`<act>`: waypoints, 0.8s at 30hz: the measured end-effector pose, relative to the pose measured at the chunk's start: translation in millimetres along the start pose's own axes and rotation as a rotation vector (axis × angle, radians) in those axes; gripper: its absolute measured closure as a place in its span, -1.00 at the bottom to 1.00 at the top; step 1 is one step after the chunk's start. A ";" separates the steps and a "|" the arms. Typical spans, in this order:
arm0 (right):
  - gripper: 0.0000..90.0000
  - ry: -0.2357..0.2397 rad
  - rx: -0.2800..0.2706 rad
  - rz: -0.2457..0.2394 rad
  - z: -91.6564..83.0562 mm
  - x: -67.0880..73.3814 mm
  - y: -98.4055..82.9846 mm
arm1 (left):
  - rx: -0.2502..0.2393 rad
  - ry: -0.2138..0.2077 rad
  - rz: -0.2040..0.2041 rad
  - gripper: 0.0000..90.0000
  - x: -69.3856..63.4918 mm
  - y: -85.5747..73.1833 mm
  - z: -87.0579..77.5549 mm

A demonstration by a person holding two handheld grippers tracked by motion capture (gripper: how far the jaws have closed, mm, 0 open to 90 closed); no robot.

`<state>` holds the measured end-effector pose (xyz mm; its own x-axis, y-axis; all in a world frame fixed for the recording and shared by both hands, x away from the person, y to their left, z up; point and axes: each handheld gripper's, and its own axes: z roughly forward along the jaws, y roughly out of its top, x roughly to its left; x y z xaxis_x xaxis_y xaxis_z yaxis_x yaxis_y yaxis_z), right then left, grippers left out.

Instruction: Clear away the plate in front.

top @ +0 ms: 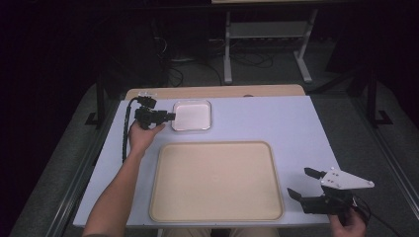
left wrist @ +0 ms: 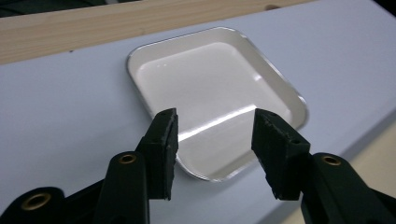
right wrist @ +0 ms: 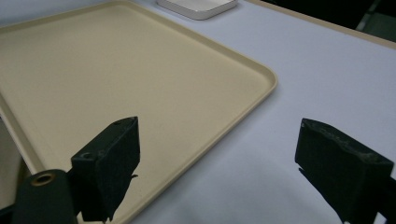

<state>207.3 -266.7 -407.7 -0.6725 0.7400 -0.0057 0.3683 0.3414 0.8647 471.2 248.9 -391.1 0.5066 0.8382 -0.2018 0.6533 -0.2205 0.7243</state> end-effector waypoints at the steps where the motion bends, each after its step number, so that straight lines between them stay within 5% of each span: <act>1: -0.71 0.000 0.002 -0.001 0.3 -0.1 -0.1 | 0.014 0.022 -0.004 0.15 1.5 1.6 3.1; 6: -0.71 0.001 0.011 -0.006 1.4 0.6 0.1 | 0.095 0.081 -0.045 0.18 6.6 5.4 21.9; 9: -0.71 -0.002 0.015 -0.008 1.6 0.9 0.0 | 0.097 0.103 -0.051 0.24 7.5 5.7 27.8; 10: -0.71 -0.006 0.016 -0.009 1.3 0.9 -0.1 | 0.102 0.145 -0.072 0.30 9.0 6.2 32.5; 12: -0.71 -0.005 0.017 -0.008 1.3 0.3 -0.3 | 0.109 0.163 -0.106 0.38 10.6 7.1 37.5; 15: -0.71 -0.008 0.018 -0.004 1.2 -0.3 -0.4 | 0.113 0.135 -0.150 0.46 11.1 8.1 45.1; 19: -0.71 -0.010 0.017 -0.002 0.3 -0.5 -0.7 | 0.150 0.163 -0.155 0.55 10.8 9.3 52.1; 24: -0.71 -0.009 0.019 -0.003 0.4 -0.5 -0.7 | 0.146 0.161 -0.225 0.72 14.6 6.5 58.3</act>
<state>207.6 -267.1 -408.5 -0.6677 0.7443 -0.0127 0.3785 0.3541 0.8552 515.6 230.7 -427.7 0.2522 0.9398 -0.2305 0.8185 -0.0801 0.5689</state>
